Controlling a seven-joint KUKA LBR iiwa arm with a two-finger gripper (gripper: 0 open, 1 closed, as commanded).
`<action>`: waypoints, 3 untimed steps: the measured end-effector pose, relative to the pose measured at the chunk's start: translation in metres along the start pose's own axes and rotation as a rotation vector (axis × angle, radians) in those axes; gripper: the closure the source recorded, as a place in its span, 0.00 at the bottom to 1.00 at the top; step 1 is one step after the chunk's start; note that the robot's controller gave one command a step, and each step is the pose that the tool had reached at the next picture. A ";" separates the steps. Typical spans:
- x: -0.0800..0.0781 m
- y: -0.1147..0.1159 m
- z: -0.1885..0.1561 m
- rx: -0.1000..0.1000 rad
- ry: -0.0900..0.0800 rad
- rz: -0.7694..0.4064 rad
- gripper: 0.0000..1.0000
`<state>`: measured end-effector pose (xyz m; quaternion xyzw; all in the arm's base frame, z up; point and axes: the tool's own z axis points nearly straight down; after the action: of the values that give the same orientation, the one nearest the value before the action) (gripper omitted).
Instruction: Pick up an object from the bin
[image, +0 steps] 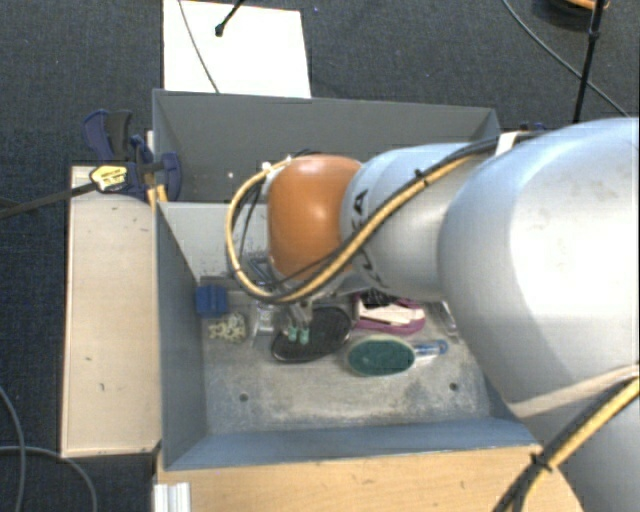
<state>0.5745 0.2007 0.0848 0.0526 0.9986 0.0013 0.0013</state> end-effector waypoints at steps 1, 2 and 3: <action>0.000 0.000 0.000 0.000 0.001 0.003 0.00; 0.030 -0.069 0.015 0.006 0.004 -0.048 0.00; 0.038 -0.148 0.007 0.006 0.001 -0.007 0.00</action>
Offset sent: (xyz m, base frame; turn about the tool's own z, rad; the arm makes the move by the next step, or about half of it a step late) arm 0.0000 0.0000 0.0000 0.0000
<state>0.5213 0.0574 0.0773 0.0491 0.9988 -0.0017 0.0006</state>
